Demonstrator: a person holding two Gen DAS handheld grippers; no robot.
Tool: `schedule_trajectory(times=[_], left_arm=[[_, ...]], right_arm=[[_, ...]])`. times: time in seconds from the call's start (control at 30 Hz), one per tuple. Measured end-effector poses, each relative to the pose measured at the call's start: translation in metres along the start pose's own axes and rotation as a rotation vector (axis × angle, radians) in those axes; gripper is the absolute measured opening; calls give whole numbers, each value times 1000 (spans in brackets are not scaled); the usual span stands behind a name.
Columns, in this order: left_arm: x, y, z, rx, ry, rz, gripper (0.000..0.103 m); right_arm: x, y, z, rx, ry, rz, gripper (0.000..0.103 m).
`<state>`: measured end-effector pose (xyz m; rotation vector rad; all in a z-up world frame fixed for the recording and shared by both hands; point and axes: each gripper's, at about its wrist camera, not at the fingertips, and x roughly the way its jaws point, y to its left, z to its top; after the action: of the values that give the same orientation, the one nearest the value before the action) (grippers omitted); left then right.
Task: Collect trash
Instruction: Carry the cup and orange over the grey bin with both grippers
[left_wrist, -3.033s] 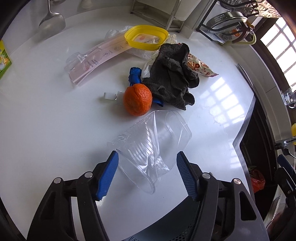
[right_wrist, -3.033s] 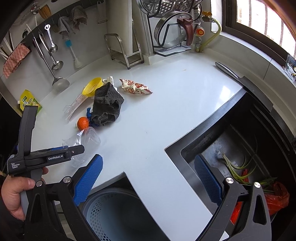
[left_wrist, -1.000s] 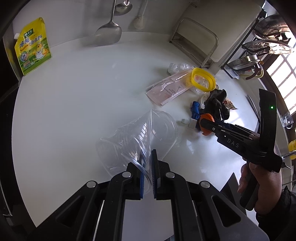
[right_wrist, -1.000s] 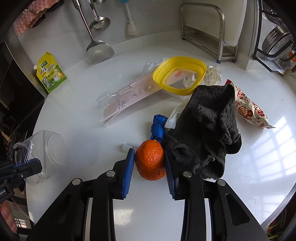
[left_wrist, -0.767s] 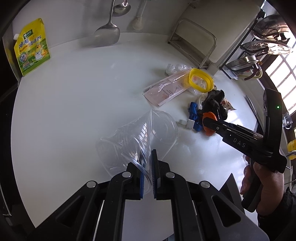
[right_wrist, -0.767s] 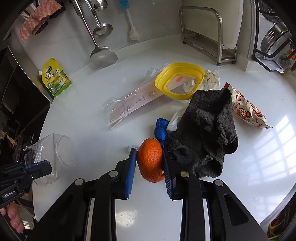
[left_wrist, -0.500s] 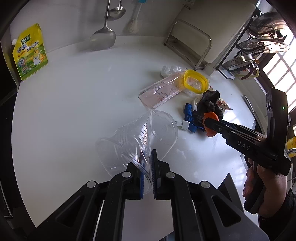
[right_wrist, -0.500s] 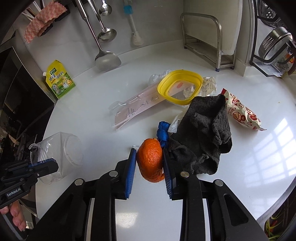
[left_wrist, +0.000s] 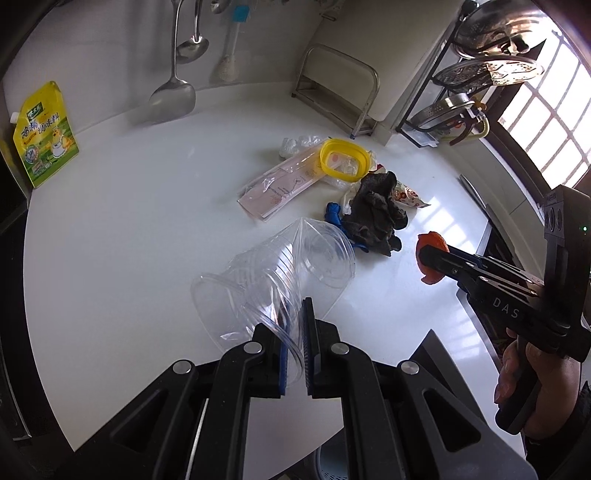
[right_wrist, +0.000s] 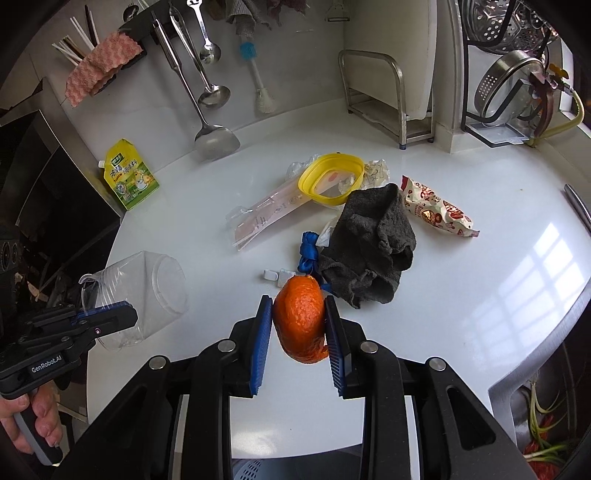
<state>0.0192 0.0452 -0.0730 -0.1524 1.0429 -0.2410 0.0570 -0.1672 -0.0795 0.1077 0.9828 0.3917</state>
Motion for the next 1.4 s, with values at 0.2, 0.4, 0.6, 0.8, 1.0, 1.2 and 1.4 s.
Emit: schedule_trajectory(times=[0.2, 0.4, 0.6, 0.8, 1.0, 1.2, 1.4], left_arm=[[-7, -23, -8, 51, -3, -28, 7], [-9, -47, -19, 107, 12, -56, 7], [-10, -68, -29, 161, 29, -83, 7], [-7, -89, -46, 229, 67, -112, 7], [2, -104, -62, 287, 115, -138, 7], [9, -118, -71, 330, 149, -157, 7], [21, -135, -91, 393, 205, -181, 7]], right_arm=[[-29, -9, -22, 24, -23, -21, 27], [-54, -17, -48, 58, -33, -37, 27], [-68, -22, -72, 89, -28, -53, 27], [-80, -27, -94, 118, -27, -68, 28], [-89, -31, -116, 136, -19, -89, 28], [-93, -38, -134, 169, -5, -98, 28], [-95, -43, -149, 192, 15, -104, 28]])
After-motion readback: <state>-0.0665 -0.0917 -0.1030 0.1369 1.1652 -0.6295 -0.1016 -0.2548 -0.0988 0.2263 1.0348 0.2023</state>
